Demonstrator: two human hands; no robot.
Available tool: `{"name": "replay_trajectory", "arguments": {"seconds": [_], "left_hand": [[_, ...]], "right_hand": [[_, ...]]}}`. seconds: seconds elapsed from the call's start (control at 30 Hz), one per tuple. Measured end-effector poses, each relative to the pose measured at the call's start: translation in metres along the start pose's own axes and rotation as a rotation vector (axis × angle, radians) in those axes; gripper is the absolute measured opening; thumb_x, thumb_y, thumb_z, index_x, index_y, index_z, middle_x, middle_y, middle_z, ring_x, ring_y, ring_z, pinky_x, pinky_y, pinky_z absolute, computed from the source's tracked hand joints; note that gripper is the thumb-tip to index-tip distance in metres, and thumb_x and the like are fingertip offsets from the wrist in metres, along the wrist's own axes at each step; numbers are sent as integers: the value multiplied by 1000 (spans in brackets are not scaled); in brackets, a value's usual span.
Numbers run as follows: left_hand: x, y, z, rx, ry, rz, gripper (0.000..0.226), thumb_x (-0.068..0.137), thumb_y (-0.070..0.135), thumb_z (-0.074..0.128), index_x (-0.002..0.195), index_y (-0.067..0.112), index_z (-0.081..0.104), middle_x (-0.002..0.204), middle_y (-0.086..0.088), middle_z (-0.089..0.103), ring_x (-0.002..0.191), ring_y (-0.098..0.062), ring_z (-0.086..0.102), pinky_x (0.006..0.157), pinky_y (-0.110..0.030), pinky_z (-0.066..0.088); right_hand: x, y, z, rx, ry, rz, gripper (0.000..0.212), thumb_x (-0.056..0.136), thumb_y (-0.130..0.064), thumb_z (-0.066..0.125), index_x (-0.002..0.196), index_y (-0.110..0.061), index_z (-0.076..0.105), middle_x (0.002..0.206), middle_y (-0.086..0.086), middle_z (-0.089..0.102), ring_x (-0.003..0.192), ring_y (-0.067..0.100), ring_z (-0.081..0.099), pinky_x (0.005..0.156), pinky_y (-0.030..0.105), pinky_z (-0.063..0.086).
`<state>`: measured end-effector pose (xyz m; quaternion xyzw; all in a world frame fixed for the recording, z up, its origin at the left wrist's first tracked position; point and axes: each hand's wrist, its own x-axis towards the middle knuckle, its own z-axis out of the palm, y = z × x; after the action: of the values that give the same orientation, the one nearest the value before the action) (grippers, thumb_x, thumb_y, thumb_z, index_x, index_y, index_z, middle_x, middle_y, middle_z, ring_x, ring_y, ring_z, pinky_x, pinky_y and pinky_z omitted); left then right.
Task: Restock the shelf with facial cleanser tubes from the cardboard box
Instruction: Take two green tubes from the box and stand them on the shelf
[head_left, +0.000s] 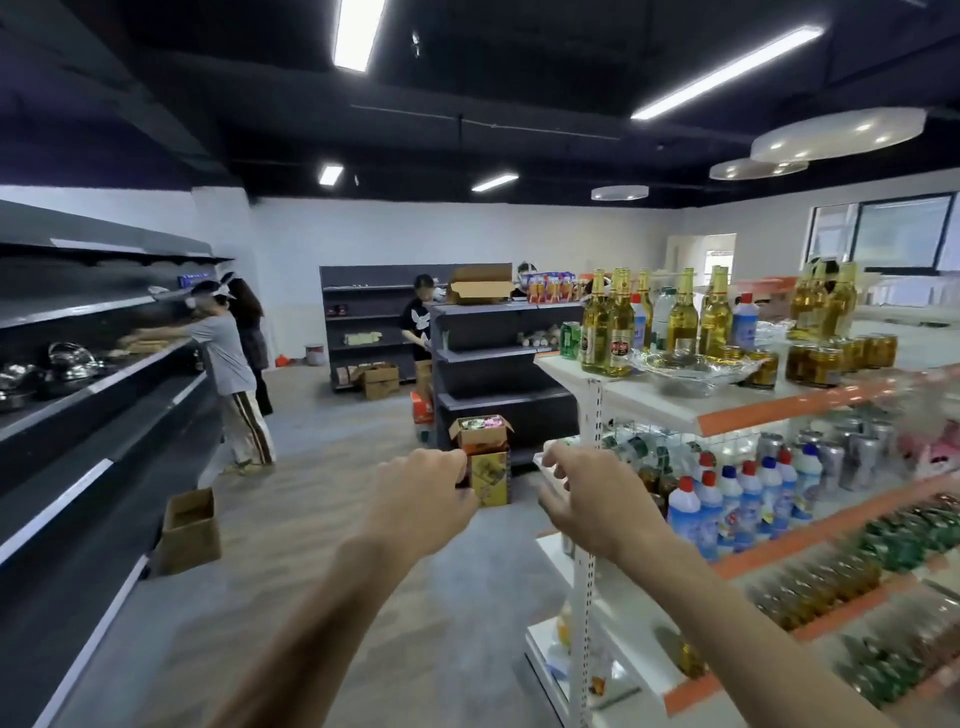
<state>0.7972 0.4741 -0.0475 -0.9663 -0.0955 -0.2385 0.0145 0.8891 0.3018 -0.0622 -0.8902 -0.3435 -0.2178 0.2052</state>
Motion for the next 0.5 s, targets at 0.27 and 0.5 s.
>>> {"name": "replay_trajectory", "arguments": {"seconds": [0.27,0.5], "left_hand": [[196,-57,115,37,-7,-26,15,90,36,49,88,23,55,81,8,59,75,-13,59,73,-31,53],[339,-145,169,103,48,-110,19,92,43,52,96,26,58,81,11,59,69,-7,54,61,-22,37]], "right_hand": [[205,94,116,25,-20,4,25,87,-40,54,106,-25,58,99,-3,65,89,23,64,75,39,55],[383,110,212,100,-55,-77,25,88,-37,56,104,-18,60,99,3,68,90,26,63,73,32,48]]}}
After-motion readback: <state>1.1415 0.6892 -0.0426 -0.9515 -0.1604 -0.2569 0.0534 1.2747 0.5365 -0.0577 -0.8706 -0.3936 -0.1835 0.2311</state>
